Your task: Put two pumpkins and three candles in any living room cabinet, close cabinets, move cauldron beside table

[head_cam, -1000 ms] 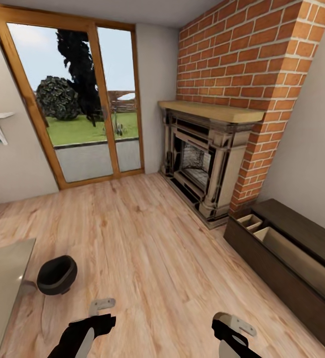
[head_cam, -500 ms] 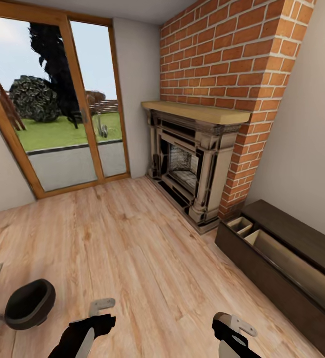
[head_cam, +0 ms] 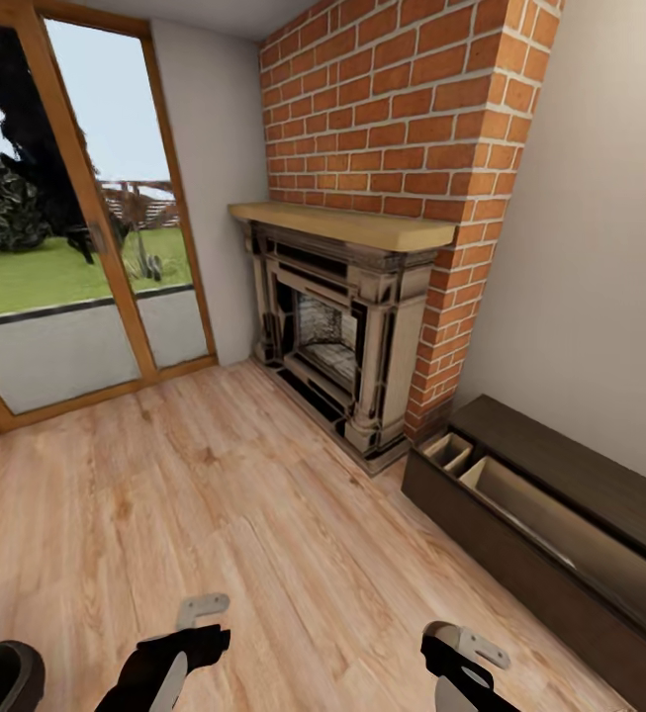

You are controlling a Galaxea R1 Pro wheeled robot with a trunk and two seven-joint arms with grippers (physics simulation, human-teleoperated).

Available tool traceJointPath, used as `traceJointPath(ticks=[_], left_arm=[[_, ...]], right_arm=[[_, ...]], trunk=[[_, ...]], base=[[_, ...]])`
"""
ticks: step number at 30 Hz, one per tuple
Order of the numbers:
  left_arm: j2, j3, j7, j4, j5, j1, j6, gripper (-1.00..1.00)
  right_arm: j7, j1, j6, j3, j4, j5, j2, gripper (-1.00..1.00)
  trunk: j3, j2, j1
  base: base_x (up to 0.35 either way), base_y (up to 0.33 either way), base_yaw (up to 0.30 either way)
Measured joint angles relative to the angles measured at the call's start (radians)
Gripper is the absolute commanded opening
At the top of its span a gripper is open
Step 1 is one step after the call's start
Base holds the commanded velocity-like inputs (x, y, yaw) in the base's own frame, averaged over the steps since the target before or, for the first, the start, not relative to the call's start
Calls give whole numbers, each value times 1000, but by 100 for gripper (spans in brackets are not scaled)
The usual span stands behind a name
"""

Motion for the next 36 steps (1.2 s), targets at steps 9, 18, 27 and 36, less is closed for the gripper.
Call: traceJointPath(ticks=[9, 18, 27, 36], left_arm=[[0, 1, -1, 2, 0, 0, 0, 100], [0, 0, -1, 2, 0, 0, 0, 100], [0, 0, -1, 3, 0, 0, 0, 100], [0, -1, -1, 3, 1, 0, 0, 100]], right_arm=[[0, 0, 0, 0, 0, 1, 0, -100], [0, 0, 0, 0, 0, 2, 0, -100], [0, 0, 0, 0, 0, 2, 0, -100], [0, 0, 0, 0, 0, 2, 0, -100]], trunk=[[0, 0, 0], [0, 0, 0], [0, 0, 0], [0, 0, 0]], base=[[251, 253, -282], [208, 231, -282], [167, 179, -282], [57, 56, -283]])
